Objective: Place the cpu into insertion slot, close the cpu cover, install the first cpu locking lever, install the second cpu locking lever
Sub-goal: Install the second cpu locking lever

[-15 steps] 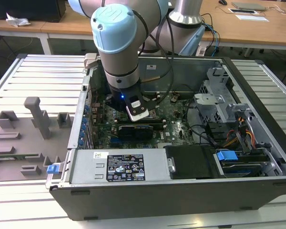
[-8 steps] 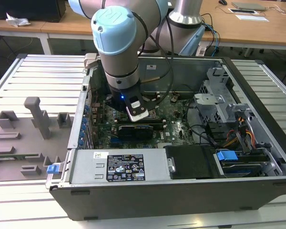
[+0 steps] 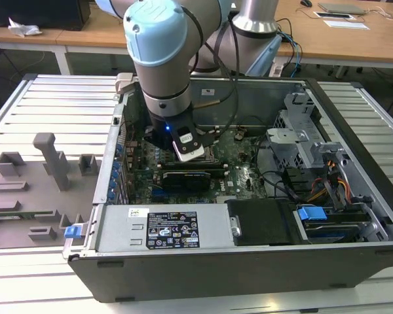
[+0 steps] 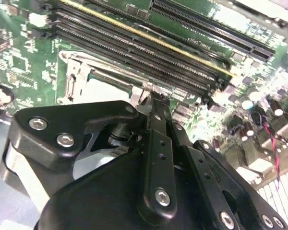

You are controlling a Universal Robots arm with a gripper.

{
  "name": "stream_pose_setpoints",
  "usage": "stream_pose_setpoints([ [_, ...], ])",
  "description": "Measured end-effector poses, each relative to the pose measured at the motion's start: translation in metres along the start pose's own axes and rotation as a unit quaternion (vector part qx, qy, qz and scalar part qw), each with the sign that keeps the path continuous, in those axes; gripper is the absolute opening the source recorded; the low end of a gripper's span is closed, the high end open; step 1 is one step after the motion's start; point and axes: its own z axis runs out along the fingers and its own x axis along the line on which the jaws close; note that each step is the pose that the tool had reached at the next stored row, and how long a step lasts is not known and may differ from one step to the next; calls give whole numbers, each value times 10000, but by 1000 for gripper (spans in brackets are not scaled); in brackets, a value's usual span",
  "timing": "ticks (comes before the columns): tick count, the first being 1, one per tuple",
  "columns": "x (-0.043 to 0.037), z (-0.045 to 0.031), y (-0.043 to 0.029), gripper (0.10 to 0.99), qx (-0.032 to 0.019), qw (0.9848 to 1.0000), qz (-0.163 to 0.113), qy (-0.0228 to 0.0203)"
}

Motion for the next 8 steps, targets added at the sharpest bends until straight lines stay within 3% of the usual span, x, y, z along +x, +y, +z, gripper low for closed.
stream_pose_setpoints([
  [5, -19, -193, 45, 106, 59, 10000, -7, -9],
  [8, -42, -203, 52, 106, 140, 9999, -4, -7],
])
